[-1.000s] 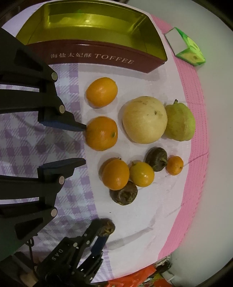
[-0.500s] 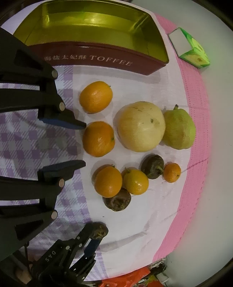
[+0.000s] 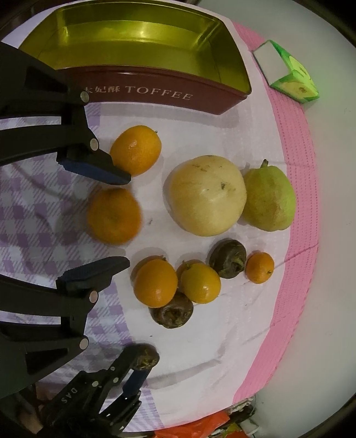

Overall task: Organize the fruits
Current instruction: 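Close the left gripper around the orange tangerine, then carry the tangerine into the gold tin tray and open the left gripper, then carry the dark brown fruit into the tray and open the right gripper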

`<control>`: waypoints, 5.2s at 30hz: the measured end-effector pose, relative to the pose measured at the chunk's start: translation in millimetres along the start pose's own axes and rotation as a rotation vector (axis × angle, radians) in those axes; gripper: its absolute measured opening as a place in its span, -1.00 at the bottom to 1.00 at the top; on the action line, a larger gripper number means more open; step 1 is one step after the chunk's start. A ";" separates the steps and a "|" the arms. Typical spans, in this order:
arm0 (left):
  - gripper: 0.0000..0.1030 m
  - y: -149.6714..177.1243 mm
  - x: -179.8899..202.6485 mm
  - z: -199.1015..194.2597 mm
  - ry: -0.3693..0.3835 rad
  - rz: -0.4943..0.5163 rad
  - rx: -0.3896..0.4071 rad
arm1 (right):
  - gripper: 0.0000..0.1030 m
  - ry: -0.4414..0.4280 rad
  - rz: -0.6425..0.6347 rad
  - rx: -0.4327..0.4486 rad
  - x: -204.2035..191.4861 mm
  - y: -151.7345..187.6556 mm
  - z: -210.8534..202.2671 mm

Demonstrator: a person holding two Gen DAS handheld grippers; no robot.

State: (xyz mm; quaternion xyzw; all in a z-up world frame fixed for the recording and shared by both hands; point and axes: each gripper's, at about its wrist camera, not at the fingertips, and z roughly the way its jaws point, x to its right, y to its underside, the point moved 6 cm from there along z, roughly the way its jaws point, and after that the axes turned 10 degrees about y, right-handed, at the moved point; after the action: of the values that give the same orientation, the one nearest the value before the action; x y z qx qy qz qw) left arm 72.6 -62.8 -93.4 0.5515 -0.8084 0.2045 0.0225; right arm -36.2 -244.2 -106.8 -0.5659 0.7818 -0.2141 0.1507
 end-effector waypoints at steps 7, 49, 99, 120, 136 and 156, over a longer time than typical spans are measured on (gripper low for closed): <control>0.07 1.9 -4.1 1.8 -0.001 0.003 0.003 | -0.28 0.009 -0.005 0.001 -1.5 -0.6 0.9; -0.16 17.6 -136.7 -88.7 -0.199 -0.142 0.145 | -0.27 0.103 -0.056 -0.006 -9.0 -2.3 4.4; 0.53 76.6 -221.6 -153.1 -0.328 -0.325 0.301 | -0.30 -0.151 -0.355 0.108 -246.2 -78.3 -45.0; 0.58 87.2 -240.7 -150.9 -0.325 -0.391 0.286 | -0.31 -0.093 -0.555 0.069 -326.8 -63.3 -4.4; 0.59 88.1 -238.8 -151.0 -0.317 -0.399 0.290 | -0.30 -0.020 -0.619 0.068 -321.1 -60.4 5.8; 0.59 88.7 -244.5 -149.4 -0.304 -0.420 0.286 | -0.16 -0.058 -0.596 0.040 -322.7 -56.9 7.3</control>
State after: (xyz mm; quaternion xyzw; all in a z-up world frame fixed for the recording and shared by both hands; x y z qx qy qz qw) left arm 60.0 233.4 -47.8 0.7287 -0.6336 0.2222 -0.1351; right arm 115.3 45.7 -86.4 -0.7735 0.5720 -0.2478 0.1146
